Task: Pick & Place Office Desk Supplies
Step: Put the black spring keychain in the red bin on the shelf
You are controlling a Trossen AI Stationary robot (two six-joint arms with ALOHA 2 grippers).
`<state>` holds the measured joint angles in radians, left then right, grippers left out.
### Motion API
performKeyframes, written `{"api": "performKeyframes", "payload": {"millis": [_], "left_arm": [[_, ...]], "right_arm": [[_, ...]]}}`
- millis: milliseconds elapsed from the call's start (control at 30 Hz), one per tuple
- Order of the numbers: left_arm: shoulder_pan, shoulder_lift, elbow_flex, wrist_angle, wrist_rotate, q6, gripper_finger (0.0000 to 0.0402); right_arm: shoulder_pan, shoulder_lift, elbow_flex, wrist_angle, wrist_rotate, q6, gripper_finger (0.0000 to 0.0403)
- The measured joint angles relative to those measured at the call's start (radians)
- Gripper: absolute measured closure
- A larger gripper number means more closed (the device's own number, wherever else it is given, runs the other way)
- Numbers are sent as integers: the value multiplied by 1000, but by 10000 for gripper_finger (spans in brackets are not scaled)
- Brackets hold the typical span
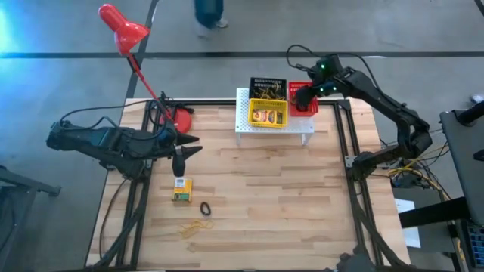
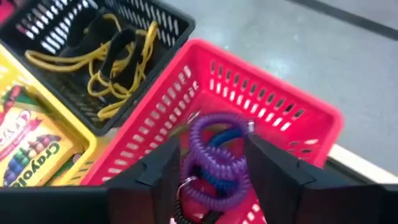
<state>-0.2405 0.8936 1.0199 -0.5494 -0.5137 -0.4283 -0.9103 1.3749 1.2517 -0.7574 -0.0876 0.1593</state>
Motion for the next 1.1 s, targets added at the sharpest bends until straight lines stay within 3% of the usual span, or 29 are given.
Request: {"api": "performKeyframes", "payload": {"millis": [367, 567, 700, 1000, 1100], "left_arm": [[0, 0, 0, -80, 0, -68, 229], [1, 0, 0, -134, 14, -120, 229], [19, 0, 0, -186, 104, -164, 229], [66, 56, 0, -394, 419, -122, 229], [66, 122, 0, -463, 510, -74, 229]], "right_arm": [[4, -6, 138, -159, -52, -2, 198], [115, -90, 182, -187, -45, 67, 206], [304, -180, 184, -176, 4, 172, 218], [1044, -247, 120, -178, 551, 606, 236], [1257, -209, 91, -177, 659, 781, 236]]}}
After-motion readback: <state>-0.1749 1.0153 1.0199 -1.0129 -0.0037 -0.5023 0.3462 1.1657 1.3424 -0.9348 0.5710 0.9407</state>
